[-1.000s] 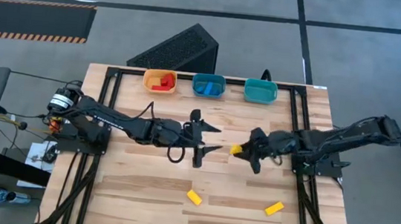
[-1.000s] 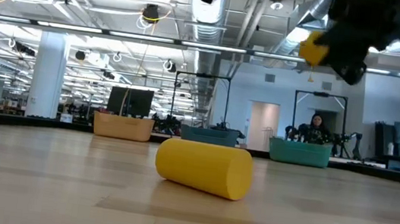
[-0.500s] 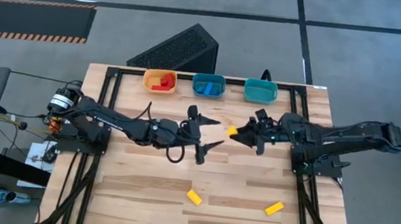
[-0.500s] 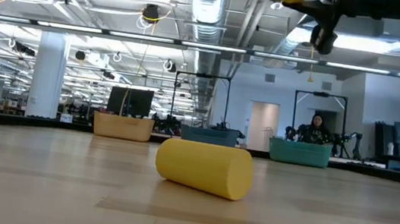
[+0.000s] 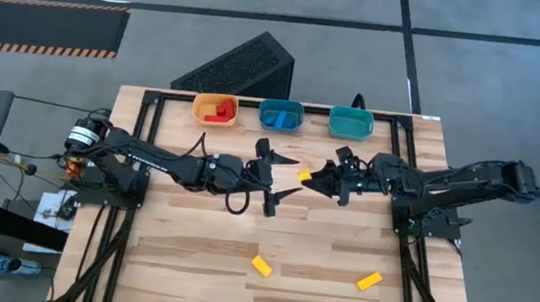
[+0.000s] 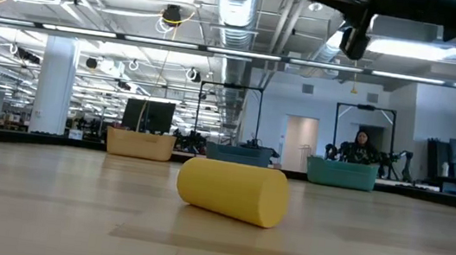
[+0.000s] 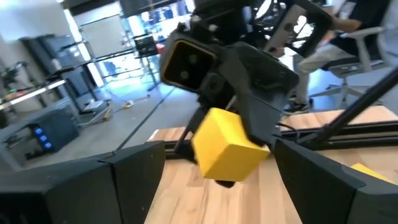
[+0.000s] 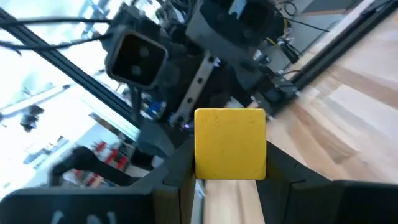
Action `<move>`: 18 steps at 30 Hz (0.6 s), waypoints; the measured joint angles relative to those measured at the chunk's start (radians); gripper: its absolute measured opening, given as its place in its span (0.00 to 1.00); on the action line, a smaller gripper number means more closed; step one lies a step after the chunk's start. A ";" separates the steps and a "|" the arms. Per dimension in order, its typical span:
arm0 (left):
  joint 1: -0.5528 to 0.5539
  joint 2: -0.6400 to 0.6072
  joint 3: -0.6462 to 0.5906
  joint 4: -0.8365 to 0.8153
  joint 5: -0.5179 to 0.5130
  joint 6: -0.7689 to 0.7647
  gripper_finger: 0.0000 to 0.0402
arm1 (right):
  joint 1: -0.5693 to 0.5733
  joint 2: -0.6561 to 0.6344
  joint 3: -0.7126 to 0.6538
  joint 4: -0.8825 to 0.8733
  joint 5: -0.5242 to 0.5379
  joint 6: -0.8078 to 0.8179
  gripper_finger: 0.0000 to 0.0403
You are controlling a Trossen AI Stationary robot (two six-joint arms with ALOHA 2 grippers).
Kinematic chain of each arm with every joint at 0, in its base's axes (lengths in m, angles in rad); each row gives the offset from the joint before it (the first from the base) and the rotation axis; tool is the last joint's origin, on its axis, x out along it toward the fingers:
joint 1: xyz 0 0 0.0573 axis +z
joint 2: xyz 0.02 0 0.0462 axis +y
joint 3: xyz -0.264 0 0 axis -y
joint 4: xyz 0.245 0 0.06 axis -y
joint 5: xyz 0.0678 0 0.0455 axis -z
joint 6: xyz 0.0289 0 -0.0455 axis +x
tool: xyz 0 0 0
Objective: Sort & place blocks by color
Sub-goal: Put the top right yellow block into the light green container
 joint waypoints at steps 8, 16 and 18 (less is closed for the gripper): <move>0.010 0.000 0.000 -0.001 0.030 0.106 0.73 | 0.001 0.082 0.000 0.154 -0.025 0.135 0.35; 0.014 0.000 0.000 -0.003 0.023 0.130 0.70 | 0.007 0.133 0.001 0.202 -0.029 0.173 0.36; 0.015 0.000 0.000 -0.005 0.033 0.144 0.65 | 0.008 0.133 0.001 0.207 -0.025 0.173 0.37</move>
